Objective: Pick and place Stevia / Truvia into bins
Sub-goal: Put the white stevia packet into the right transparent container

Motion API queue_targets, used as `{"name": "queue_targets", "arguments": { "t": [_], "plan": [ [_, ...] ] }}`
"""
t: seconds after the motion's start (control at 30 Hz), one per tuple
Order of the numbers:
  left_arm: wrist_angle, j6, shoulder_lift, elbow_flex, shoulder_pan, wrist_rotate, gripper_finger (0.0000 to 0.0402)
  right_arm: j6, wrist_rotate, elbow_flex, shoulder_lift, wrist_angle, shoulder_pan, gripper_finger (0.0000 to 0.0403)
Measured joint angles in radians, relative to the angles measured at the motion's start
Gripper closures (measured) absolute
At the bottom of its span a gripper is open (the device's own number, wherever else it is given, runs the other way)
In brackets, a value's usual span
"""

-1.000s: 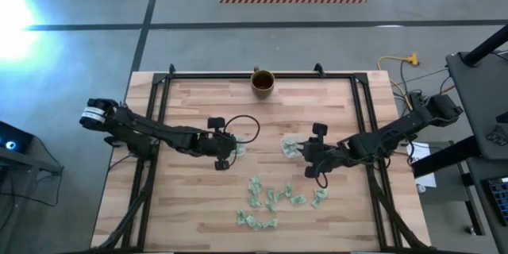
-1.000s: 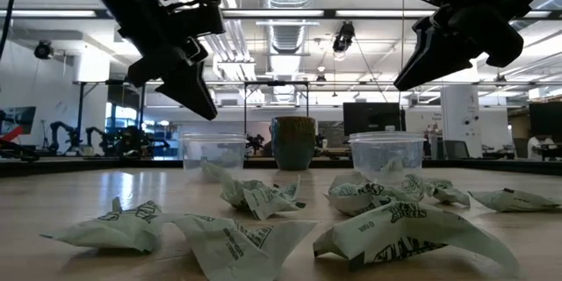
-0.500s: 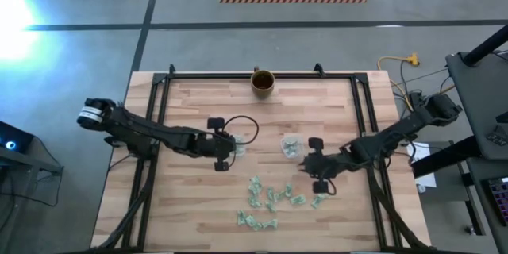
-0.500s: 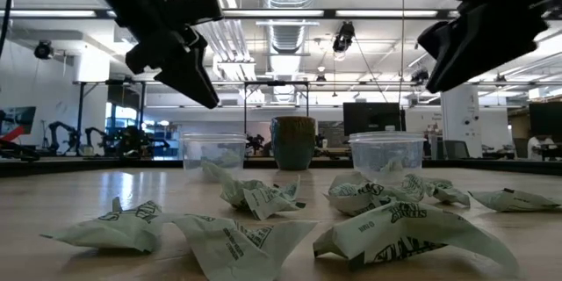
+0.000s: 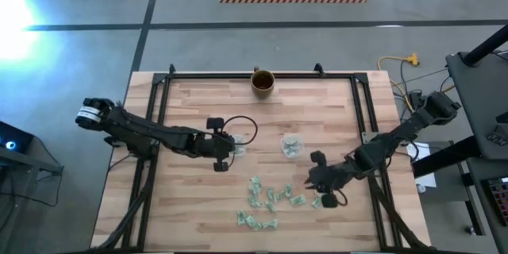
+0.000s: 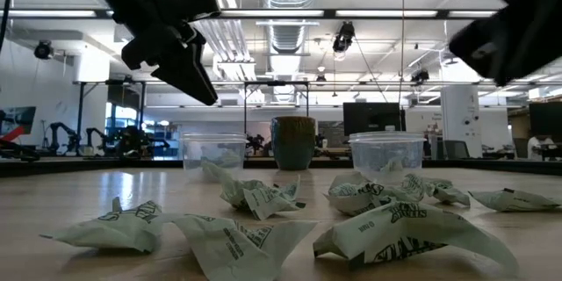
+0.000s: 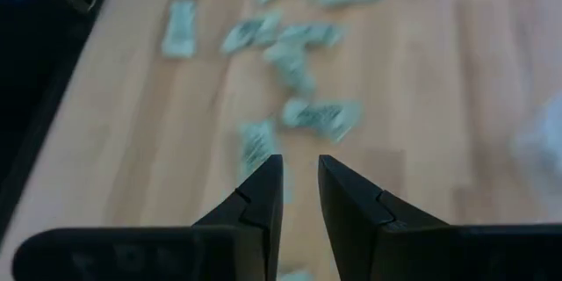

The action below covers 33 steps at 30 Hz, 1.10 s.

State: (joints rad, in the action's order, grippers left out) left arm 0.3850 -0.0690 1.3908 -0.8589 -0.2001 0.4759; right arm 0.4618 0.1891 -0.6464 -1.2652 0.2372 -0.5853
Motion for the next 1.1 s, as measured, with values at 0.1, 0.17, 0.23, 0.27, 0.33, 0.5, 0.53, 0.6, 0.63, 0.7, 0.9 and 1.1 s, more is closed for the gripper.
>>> {"name": "queue_targets", "arguments": {
  "t": [0.1, 0.17, 0.23, 0.27, 0.33, 0.5, 0.53, 0.6, 0.63, 0.7, 0.9, 1.1],
  "plan": [
    [0.000, 0.000, 0.000, 0.000, 0.000, 0.000, 0.0302, 0.069, 0.016, 0.007, 0.000, 0.019, -0.064, 0.0335],
    [0.000, 0.000, 0.000, 0.000, 0.000, 0.000, 0.0302, 0.116, 0.054, 0.013, 0.000, 0.020, -0.113, 0.0335],
    [0.000, -0.001, 0.000, 0.000, 0.000, 0.000, 0.0302, 0.158, 0.096, 0.017, 0.000, 0.020, -0.162, 0.0335],
    [-0.001, -0.001, 0.000, 0.000, 0.000, 0.000, 0.0302, 0.172, 0.118, 0.018, 0.000, 0.020, -0.184, 0.0335],
    [-0.001, -0.001, 0.000, 0.000, 0.000, 0.000, 0.0302, 0.190, 0.162, 0.018, 0.000, 0.020, -0.223, 0.0335],
    [-0.002, -0.003, 0.000, 0.000, 0.000, 0.000, 0.0302, 0.225, 0.230, 0.030, 0.000, 0.029, -0.278, 0.0335],
    [-0.003, -0.004, 0.000, 0.000, 0.000, 0.000, 0.0302, 0.248, 0.230, 0.036, 0.000, 0.041, -0.283, 0.0335],
    [-0.008, -0.004, 0.000, 0.000, -0.001, -0.001, 0.0302, 0.299, 0.230, 0.051, 0.000, 0.051, -0.295, 0.0335],
    [-0.010, -0.004, 0.000, 0.000, -0.003, 0.000, 0.0302, 0.320, 0.230, 0.062, 0.000, 0.049, -0.299, 0.0335],
    [-0.011, -0.005, 0.000, 0.000, -0.005, -0.002, 0.0302, 0.356, 0.231, 0.078, -0.008, 0.043, -0.308, 0.0335],
    [-0.011, -0.006, 0.000, 0.000, -0.005, -0.003, 0.0302, 0.397, 0.216, 0.085, -0.092, 0.033, -0.323, 0.0335],
    [-0.010, -0.006, 0.000, 0.000, -0.005, -0.003, 0.0302, 0.404, 0.177, 0.074, -0.177, 0.021, -0.322, 0.0335]
  ]
}}
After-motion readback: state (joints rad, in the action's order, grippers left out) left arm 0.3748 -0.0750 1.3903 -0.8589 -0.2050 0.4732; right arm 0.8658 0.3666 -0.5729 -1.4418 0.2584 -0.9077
